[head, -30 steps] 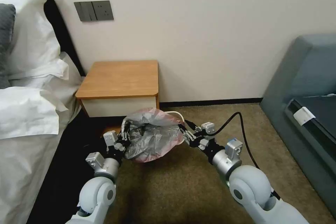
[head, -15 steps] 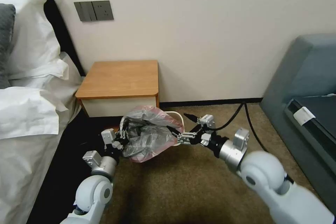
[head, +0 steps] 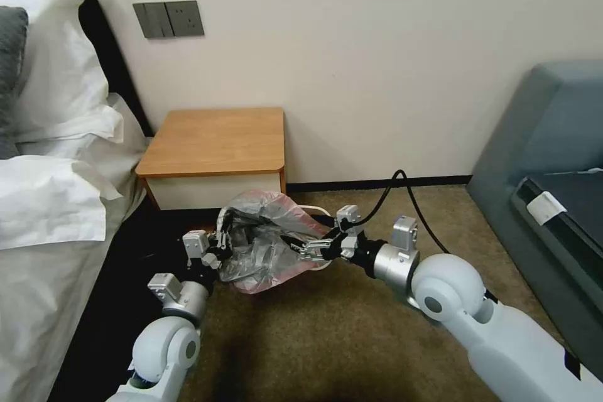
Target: Pick up the garbage bag from the table and place it over the trash can.
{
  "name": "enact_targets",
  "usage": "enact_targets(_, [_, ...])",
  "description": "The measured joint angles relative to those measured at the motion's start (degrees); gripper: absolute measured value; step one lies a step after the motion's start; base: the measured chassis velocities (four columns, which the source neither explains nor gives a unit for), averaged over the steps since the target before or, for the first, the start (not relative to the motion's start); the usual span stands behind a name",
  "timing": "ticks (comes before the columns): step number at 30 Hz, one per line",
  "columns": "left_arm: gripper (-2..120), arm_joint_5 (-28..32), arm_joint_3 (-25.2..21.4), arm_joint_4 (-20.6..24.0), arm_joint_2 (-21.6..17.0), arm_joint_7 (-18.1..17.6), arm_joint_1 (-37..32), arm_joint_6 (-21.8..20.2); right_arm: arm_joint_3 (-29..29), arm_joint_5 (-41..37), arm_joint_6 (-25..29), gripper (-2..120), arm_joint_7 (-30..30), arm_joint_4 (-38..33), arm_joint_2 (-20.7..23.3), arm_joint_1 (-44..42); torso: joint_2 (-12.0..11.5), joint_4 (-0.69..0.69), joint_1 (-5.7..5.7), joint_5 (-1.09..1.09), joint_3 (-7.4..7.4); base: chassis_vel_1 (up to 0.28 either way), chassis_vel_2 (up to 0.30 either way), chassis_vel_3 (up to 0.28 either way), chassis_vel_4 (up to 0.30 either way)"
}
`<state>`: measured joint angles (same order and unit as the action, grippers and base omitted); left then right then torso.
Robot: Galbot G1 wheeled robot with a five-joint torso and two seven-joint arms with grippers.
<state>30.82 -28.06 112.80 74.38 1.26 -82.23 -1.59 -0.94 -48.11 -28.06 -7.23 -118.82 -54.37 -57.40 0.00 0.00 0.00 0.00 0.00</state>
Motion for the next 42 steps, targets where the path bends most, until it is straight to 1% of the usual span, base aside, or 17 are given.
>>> enact_targets(1, [6,0.01,-0.10,0.11,-0.01,0.22,-0.03,0.05,0.30,0.48,0.03,81,0.01,0.55,-0.29,0.20,0.00,0.00,0.00,0.01,0.00,0.000,0.000,0.000,0.000])
enact_targets(2, [6,0.01,-0.10,0.11,-0.01,0.22,-0.03,0.05,0.30,0.48,0.03,81,0.01,0.55,-0.29,0.20,0.00,0.00,0.00,0.01,0.00,0.000,0.000,0.000,0.000])
enact_targets(5, [6,0.06,-0.18,0.23,-0.01,0.49,-0.13,0.17,0.61,2.57,0.64,67,-0.52,2.05,-0.78,0.67,0.00,0.00,0.00,0.00,0.00,0.000,0.000,0.000,0.000])
enact_targets(7, [6,0.08,-0.18,0.25,-0.02,0.53,-0.15,0.23,0.63,2.92,0.73,65,-0.70,2.37,-0.83,0.74,0.00,0.00,0.00,0.00,0.00,0.000,0.000,0.000,0.000])
enact_targets(9, [6,0.13,-0.18,0.37,0.01,0.70,-0.25,0.26,0.80,3.72,1.09,52,-1.02,3.20,-0.94,0.88,0.00,-0.01,0.00,0.00,0.00,0.000,0.000,0.000,0.000])
enact_targets(11, [6,0.15,-0.18,0.47,0.02,0.73,-0.29,0.26,0.85,4.06,1.23,50,-1.13,3.40,-0.98,0.89,0.00,-0.01,0.00,0.00,0.00,0.000,0.000,0.000,0.000])
enact_targets(13, [6,0.25,-0.17,0.59,0.04,0.75,-0.31,0.27,0.88,4.67,1.73,37,-1.15,3.78,-1.16,0.89,0.00,-0.01,0.00,0.00,0.00,0.000,0.000,0.000,0.000])
enact_targets(15, [6,0.28,-0.16,0.63,0.05,0.75,-0.32,0.27,0.88,4.73,1.78,34,-1.15,3.80,-1.21,0.87,0.00,0.00,0.00,0.00,0.00,0.000,0.000,0.000,0.000])
enact_targets(18, [6,0.42,-0.13,0.70,0.06,0.75,-0.26,0.27,0.87,4.87,1.92,21,-1.11,3.88,-1.31,0.72,0.00,0.00,0.00,0.00,0.00,0.000,0.000,0.000,0.000])
enact_targets(19, [6,0.42,-0.13,0.70,0.06,0.75,-0.26,0.27,0.87,4.87,1.92,21,-1.11,3.88,-1.31,0.72,0.00,0.00,0.00,0.00,0.00,0.000,0.000,0.000,0.000])
enact_targets(22, [6,0.48,0.02,0.76,0.17,0.75,-0.19,0.27,0.90,5.12,2.30,7,-1.15,4.11,-1.71,0.70,0.00,0.00,0.00,0.01,0.00,0.000,0.000,0.000,0.000])
enact_targets(23, [6,0.48,0.02,0.76,0.17,0.75,-0.19,0.27,0.90,5.12,2.30,7,-1.15,4.11,-1.71,0.70,0.00,0.00,0.00,0.01,0.00,0.000,0.000,0.000,0.000])
enact_targets(24, [6,0.48,0.08,0.81,0.21,0.75,-0.19,0.27,0.97,5.16,2.43,2,-1.15,4.19,-1.90,0.71,0.00,0.00,0.00,0.01,0.00,0.000,0.000,0.000,0.000])
enact_targets(29, [6,0.50,0.22,0.88,0.31,0.85,-0.12,0.27,0.99,5.29,3.20,0,-0.74,4.28,-2.74,0.86,0.00,0.00,0.00,0.01,0.00,0.000,0.000,0.000,0.000])
enact_targets(34, [6,0.34,0.20,0.61,0.41,0.70,-0.08,0.15,-0.09,4.35,3.31,0,0.51,2.39,-2.95,0.81,0.00,0.00,0.00,0.01,-0.01,0.000,0.000,0.000,0.000])
enact_targets(38, [6,0.05,0.21,0.08,0.57,0.38,-0.01,-0.25,-1.85,2.21,2.72,0,1.01,-0.53,-2.15,0.95,0.01,-0.01,0.00,0.00,-0.01,0.000,0.000,0.000,0.000])
enact_targets(42, [6,-0.66,0.42,-0.10,0.77,0.44,-0.07,-0.33,-3.16,-0.06,2.13,0,1.93,-0.81,-1.91,2.61,0.01,-0.01,0.00,0.00,-0.01,0.000,0.000,0.000,0.000])
